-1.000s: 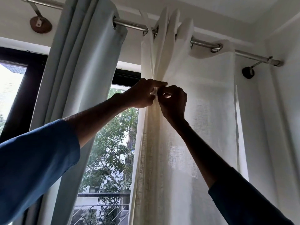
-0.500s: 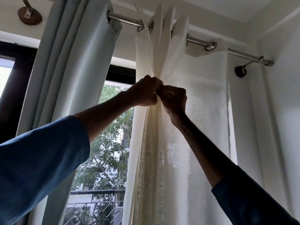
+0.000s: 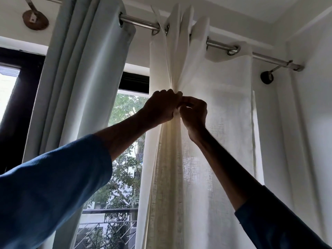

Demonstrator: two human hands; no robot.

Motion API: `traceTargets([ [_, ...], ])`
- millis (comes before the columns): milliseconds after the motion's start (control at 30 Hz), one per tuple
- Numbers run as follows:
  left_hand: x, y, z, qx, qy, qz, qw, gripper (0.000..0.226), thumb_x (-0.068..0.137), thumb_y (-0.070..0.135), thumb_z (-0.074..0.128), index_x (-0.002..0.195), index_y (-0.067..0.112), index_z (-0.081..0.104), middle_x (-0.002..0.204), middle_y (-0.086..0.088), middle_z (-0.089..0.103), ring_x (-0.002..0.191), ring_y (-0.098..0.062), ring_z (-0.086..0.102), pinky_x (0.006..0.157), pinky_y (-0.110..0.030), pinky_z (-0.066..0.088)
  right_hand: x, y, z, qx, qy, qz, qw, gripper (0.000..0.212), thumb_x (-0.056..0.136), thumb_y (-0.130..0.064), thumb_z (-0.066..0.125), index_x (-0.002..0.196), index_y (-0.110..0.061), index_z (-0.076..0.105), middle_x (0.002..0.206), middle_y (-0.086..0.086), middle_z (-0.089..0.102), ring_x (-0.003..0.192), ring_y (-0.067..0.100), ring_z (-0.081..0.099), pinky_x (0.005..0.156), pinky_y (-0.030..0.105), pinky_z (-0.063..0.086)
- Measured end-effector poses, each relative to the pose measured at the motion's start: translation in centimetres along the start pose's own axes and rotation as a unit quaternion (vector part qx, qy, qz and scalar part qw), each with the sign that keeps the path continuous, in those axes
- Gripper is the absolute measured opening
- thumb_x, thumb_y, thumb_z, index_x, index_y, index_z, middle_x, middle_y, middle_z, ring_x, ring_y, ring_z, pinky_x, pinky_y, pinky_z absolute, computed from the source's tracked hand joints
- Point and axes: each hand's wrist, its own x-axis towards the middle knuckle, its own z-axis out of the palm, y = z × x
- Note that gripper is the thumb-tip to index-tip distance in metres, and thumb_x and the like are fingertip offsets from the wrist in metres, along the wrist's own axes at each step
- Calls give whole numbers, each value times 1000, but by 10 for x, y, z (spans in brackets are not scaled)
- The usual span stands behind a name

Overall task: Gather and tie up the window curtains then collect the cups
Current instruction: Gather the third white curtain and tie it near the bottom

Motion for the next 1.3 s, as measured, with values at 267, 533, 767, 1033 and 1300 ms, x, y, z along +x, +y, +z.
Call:
traceTargets([
  [267, 5, -12, -2, -161, -65, -34, 984, 22, 70, 7, 58, 92, 10, 62, 85, -13, 64, 81, -34, 64, 63, -36, 50, -4, 4, 4, -7, 1, -2, 1000, 20, 76, -4, 74, 86, -21, 79, 79, -9, 77, 77, 3, 72, 77, 35, 62],
  [533, 10, -19, -11, -300, -78, -125, 942, 51, 83, 17, 64, 134, 14, 60, 134, -12, 61, 125, -25, 56, 96, -25, 42, -10, -2, 12, -20, -16, -37, 999, 21, 80, -4, 67, 88, -20, 79, 78, -11, 76, 69, -6, 68, 67, 17, 54],
  [767, 22, -14, -13, -350, -104, -224, 904, 29, 64, 27, 48, 66, 2, 64, 66, -9, 66, 71, -28, 68, 57, -28, 52, -6, 4, 16, -69, -18, -54, 996, 16, 68, 8, 48, 55, 1, 42, 51, 2, 31, 50, 10, 24, 46, 24, 17],
  [1033, 27, -5, -7, -389, -40, -313, 866, 30, 72, 31, 50, 66, 5, 64, 62, -14, 67, 47, -32, 67, 47, -29, 55, 0, 19, 9, -26, -50, -32, 998, 26, 69, 5, 55, 74, -13, 73, 65, 9, 67, 60, 20, 57, 54, 36, 45],
  [1300, 38, -6, 4, -308, -96, -275, 906, 12, 83, 8, 61, 86, 5, 72, 79, -14, 72, 46, -28, 69, 38, -32, 56, 1, 28, 5, 29, -38, 30, 998, 18, 69, -3, 71, 77, -18, 67, 76, -1, 77, 80, 24, 75, 80, 51, 61],
])
